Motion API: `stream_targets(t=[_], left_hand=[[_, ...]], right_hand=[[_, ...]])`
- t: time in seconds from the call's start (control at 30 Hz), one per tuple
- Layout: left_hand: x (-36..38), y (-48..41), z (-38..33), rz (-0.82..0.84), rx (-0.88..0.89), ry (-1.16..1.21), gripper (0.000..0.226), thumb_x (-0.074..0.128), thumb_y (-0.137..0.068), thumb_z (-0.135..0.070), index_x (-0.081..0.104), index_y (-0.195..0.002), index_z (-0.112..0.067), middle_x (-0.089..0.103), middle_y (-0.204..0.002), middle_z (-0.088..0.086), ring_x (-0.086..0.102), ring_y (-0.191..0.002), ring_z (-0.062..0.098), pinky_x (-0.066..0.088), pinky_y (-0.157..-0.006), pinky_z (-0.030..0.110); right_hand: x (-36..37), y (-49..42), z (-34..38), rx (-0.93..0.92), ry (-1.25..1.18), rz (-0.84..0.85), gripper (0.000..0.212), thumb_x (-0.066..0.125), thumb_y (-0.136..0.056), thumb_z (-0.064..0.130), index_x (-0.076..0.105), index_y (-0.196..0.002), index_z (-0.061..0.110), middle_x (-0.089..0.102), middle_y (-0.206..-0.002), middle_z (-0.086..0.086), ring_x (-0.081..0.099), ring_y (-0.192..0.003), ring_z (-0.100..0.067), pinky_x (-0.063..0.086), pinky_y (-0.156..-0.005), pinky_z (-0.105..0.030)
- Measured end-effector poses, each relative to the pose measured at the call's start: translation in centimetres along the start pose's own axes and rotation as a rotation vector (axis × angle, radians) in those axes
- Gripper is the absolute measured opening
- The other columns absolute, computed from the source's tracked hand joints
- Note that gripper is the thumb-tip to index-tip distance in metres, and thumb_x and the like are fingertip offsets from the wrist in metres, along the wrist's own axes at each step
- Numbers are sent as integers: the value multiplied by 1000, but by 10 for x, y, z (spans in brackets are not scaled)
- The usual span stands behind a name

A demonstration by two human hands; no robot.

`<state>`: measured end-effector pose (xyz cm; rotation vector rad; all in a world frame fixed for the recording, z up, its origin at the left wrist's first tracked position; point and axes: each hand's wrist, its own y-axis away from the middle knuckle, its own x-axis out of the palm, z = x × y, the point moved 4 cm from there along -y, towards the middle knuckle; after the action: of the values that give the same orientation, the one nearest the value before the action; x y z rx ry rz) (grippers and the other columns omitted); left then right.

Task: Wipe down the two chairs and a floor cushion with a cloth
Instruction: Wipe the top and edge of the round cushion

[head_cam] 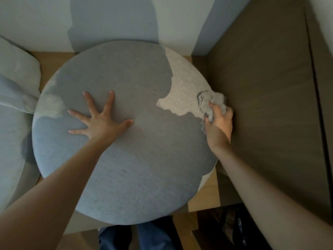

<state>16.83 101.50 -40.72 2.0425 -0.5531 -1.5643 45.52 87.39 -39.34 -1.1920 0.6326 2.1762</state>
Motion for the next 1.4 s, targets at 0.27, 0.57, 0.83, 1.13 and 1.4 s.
stream_targets(t=[0.27, 0.57, 0.83, 1.13, 1.4], left_hand=[[-2, 4, -2, 6, 0, 6, 100, 68, -67, -68, 0, -140, -63, -34, -153, -10, -29, -138, 45, -2, -97, 81], [0, 1, 0, -11, 16, 19, 100, 69, -68, -67, -1, -140, -63, -34, -153, -9, -30, -137, 46, -2, -95, 82], [5, -5, 2, -55, 12, 1, 101, 67, -67, -70, -5, -138, -65, -35, -152, -9, -30, -136, 47, -1, -93, 83], [4, -8, 4, -20, 19, 8, 102, 67, -66, -70, -7, -136, -66, -39, -149, -9, -34, -134, 47, -4, -91, 84], [0, -2, 0, 6, 12, 2, 103, 69, -67, -68, -5, -138, -64, -39, -150, -7, -32, -134, 49, -2, -91, 84]], right_hand=[[-11, 144, -36, 289, -95, -28, 39, 68, -84, 6, 60, -119, 21, 43, -121, -3, 59, -97, -22, 54, -82, -36], [-16, 35, 47, 18, -168, -114, 50, 68, -85, 13, 55, -130, 29, 37, -134, -8, 50, -113, -20, 47, -92, -28], [63, -113, 169, -371, 240, 269, 57, 54, -93, 24, 36, -144, 41, 24, -150, -12, 29, -131, -37, 31, -106, -38], [49, -71, 107, -355, 179, 202, 51, 59, -91, 12, 50, -136, 35, 24, -151, -13, 26, -135, -36, 33, -110, -42], [-6, 109, -21, -89, 26, 203, 47, 66, -82, -1, 63, -121, 24, 38, -137, -9, 43, -122, -26, 39, -101, -33]])
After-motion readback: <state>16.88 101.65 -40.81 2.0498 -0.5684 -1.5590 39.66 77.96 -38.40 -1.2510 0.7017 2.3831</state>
